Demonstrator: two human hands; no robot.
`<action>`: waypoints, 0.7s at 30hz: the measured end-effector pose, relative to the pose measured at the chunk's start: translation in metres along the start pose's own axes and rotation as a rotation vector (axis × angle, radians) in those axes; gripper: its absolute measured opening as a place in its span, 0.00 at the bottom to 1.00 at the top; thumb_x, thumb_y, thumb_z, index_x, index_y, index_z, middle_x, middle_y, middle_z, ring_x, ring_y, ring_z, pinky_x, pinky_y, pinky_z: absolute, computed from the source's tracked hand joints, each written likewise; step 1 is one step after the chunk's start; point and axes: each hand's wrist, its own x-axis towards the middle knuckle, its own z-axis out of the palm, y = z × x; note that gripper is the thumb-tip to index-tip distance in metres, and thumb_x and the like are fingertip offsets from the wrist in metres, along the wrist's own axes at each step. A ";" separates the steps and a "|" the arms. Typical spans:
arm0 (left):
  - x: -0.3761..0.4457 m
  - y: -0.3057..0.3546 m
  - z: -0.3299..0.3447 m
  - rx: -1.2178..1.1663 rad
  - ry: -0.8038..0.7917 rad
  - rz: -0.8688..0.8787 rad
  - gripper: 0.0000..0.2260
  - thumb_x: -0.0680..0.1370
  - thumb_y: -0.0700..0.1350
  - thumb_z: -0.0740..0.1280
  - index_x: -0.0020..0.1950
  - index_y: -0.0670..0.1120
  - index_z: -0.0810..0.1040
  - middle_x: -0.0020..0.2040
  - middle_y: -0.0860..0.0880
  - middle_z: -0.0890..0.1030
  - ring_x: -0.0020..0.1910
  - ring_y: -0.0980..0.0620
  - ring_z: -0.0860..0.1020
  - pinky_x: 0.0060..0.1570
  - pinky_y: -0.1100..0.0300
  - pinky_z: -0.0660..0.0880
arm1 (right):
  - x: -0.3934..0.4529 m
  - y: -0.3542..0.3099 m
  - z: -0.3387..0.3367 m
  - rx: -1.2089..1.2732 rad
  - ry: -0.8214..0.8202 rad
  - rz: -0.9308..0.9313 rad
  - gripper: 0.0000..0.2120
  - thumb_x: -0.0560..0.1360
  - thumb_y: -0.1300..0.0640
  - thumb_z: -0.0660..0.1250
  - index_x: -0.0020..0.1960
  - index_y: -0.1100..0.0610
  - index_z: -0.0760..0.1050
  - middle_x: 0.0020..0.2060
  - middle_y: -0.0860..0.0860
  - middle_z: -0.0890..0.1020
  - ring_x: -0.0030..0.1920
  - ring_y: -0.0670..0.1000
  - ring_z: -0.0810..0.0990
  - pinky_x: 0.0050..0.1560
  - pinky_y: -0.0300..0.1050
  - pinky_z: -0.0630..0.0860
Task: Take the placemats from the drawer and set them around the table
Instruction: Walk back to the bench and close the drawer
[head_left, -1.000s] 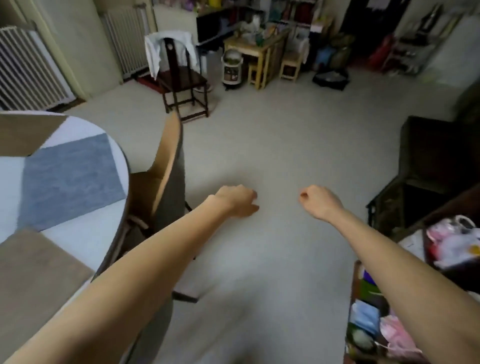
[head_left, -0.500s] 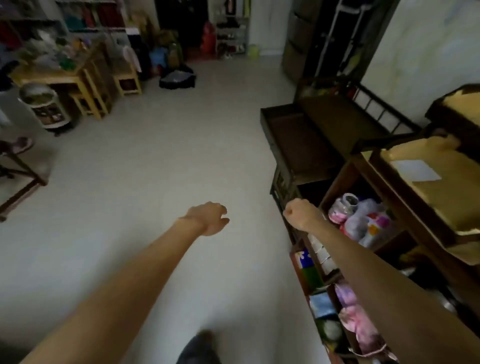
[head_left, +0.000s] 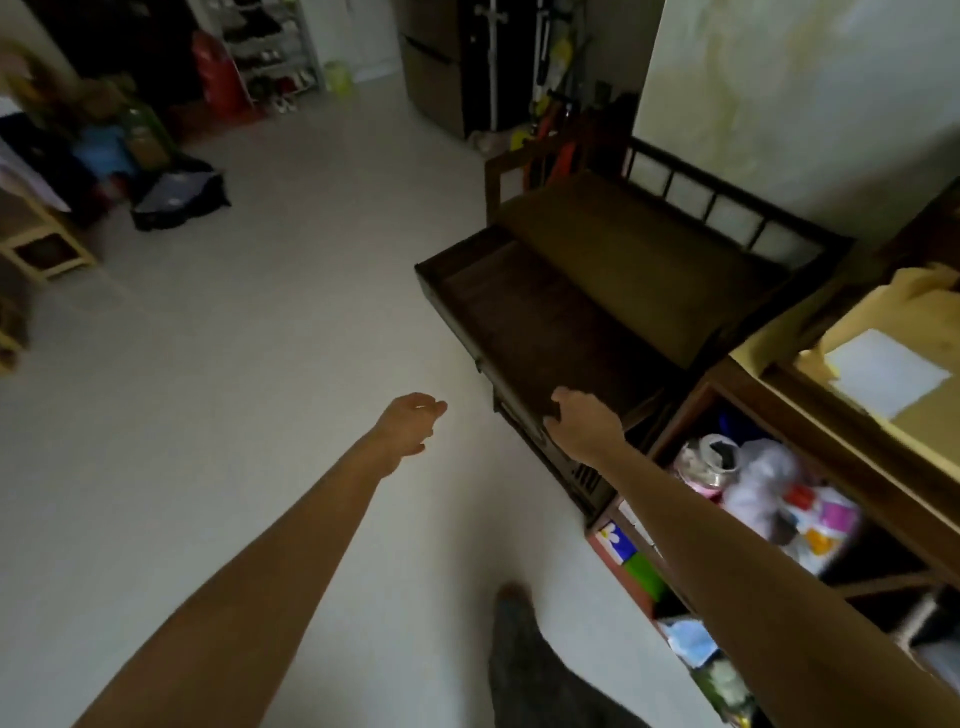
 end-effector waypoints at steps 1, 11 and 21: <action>0.016 0.011 0.000 -0.049 -0.015 -0.045 0.21 0.80 0.49 0.65 0.70 0.42 0.70 0.66 0.44 0.75 0.58 0.48 0.75 0.58 0.55 0.75 | 0.018 -0.004 0.001 0.005 -0.010 0.012 0.18 0.79 0.52 0.61 0.65 0.59 0.68 0.57 0.57 0.78 0.57 0.57 0.78 0.56 0.51 0.76; 0.175 0.084 0.004 -0.359 -0.133 -0.272 0.26 0.80 0.51 0.64 0.76 0.45 0.62 0.73 0.41 0.65 0.68 0.40 0.69 0.61 0.43 0.74 | 0.151 -0.042 0.027 -0.028 -0.250 0.033 0.27 0.78 0.51 0.63 0.72 0.60 0.60 0.65 0.58 0.72 0.64 0.59 0.73 0.61 0.52 0.72; 0.286 0.112 -0.007 -0.361 -0.431 -0.476 0.20 0.81 0.39 0.61 0.72 0.41 0.64 0.66 0.36 0.70 0.64 0.35 0.72 0.55 0.40 0.73 | 0.185 -0.085 0.049 0.046 -0.159 0.359 0.11 0.79 0.60 0.58 0.59 0.54 0.73 0.51 0.55 0.81 0.49 0.58 0.81 0.50 0.50 0.77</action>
